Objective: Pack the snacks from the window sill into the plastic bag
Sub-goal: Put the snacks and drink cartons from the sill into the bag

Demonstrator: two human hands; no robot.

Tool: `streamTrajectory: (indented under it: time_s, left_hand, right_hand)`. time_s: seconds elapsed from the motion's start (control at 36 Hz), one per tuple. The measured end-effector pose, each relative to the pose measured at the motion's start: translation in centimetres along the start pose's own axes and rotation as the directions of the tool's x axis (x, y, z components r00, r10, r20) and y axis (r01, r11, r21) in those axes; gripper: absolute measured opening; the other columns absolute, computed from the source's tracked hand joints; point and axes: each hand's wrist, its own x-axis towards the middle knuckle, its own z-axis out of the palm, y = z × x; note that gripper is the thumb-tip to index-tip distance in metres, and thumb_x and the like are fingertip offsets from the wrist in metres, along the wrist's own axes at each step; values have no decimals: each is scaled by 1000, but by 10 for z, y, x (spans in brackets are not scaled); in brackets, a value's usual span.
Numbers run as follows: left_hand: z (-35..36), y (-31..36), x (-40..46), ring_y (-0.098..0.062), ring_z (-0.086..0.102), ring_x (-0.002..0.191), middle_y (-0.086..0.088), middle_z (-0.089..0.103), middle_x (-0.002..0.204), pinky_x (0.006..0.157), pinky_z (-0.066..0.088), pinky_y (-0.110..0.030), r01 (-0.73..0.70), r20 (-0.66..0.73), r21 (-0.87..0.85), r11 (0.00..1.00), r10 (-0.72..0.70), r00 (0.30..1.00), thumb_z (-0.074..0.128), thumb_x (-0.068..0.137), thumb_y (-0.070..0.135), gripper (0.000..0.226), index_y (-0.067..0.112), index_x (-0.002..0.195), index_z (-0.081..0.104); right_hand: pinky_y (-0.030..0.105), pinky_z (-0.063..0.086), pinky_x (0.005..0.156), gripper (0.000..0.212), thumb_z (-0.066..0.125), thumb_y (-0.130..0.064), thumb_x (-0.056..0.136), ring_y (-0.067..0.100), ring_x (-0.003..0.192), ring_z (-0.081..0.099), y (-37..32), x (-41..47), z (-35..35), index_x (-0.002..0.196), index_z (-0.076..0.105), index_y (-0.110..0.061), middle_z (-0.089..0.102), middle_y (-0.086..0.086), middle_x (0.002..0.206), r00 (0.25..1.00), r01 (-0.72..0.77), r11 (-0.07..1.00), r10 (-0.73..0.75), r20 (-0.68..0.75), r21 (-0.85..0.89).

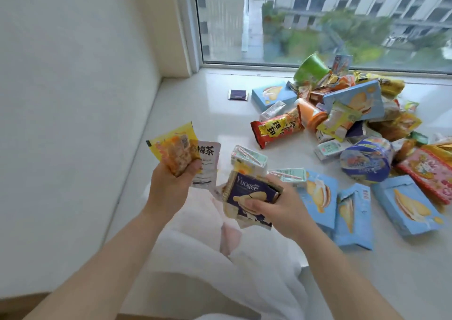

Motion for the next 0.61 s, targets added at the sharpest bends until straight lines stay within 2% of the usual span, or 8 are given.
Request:
streamTrajectory:
  time_s: [0.08,0.17,0.25,0.31,0.36,0.42,0.5,0.61]
  left_hand:
    - [-10,-34,-4,-4,62,73,8,64,85,62,44,-6,-6,55,152,988,-3,998,70,84,14,13,14,95,64]
    - [-10,-76,-4,-24,62,81,3,65,83,78,49,-31,-185,294,402,897,65,954,65,77,36,29,14,95,62]
    - [-10,-110,-1,-30,61,93,0,67,96,101,32,-42,-478,549,668,571,56,834,57,84,28,18,19,100,59]
    - [-17,-126,-1,-25,59,102,4,66,104,101,28,-42,-598,647,736,315,-68,760,49,86,34,14,32,99,55]
    - [-30,-138,0,-25,56,106,5,63,110,101,28,-49,-631,639,764,132,-284,714,46,87,31,14,32,99,53]
    - [-44,-147,3,-27,55,111,2,59,117,100,29,-53,-653,589,757,36,-472,657,46,86,24,21,27,106,53]
    - [-54,-150,10,-26,55,112,1,59,117,94,35,-43,-713,630,700,39,-503,592,49,84,25,21,25,104,53]
    - [-46,-130,12,-24,58,103,2,63,107,90,38,-32,-761,760,635,134,-285,584,49,84,30,17,23,98,55]
  right_hand:
    - [33,52,75,29,75,-30,70,21,85,66,28,6,13,95,64,-38,72,-8,91,999,-25,914,31,9,-405]
    - [28,45,72,32,65,-29,79,21,96,61,55,18,18,110,61,-33,69,-7,105,997,-79,698,64,-47,-712]
    - [30,43,71,32,60,-27,86,26,99,60,72,30,16,117,57,-25,68,2,109,990,-138,643,92,-103,-753]
    - [30,39,66,27,56,-25,89,31,97,61,79,38,12,115,55,-20,67,7,106,986,-162,585,59,-157,-795]
    - [31,36,63,19,51,-21,91,33,94,60,82,44,6,109,54,-16,66,12,103,977,-178,516,-7,-212,-838]
    - [31,34,63,19,48,-19,93,33,93,59,83,49,1,110,53,-15,64,14,103,966,-185,484,-68,-248,-855]
    - [33,37,67,24,48,-17,94,33,96,58,82,51,1,117,53,-16,62,13,105,961,-159,441,-134,-240,-883]
    - [36,39,81,26,56,-21,89,34,96,56,75,54,13,115,57,-16,66,9,103,966,-69,511,-182,-186,-857]
